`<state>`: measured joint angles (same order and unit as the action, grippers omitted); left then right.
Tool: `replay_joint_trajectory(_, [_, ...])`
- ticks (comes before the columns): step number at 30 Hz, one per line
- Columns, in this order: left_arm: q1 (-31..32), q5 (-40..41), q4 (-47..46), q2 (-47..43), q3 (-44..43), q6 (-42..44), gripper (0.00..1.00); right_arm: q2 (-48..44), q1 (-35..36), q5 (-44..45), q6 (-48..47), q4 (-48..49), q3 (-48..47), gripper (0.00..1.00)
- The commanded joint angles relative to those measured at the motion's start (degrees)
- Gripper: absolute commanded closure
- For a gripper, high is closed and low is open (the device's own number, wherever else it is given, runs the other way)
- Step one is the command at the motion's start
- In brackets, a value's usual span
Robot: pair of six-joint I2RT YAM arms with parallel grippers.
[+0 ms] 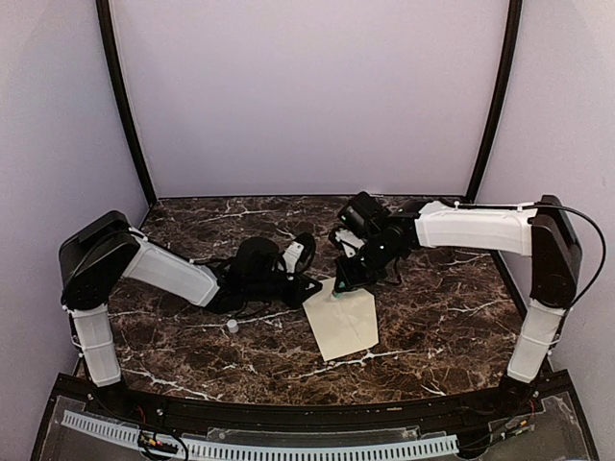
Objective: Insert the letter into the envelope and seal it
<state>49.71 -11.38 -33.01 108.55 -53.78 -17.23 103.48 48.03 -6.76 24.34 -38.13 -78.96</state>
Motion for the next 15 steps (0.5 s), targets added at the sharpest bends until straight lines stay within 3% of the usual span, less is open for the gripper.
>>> replay_joint_trajectory(1, [-0.26,-1.75,0.97,1.34,-1.85,-4.39,1.0,3.21,1.09,3.3,-0.16,-0.76,-2.8,1.0])
replay_joint_trajectory(15, [-0.23,-0.88,4.32,10.61,-7.45,-5.31,1.0,7.69,2.13,4.4,-0.78,-0.02,-1.62,1.0])
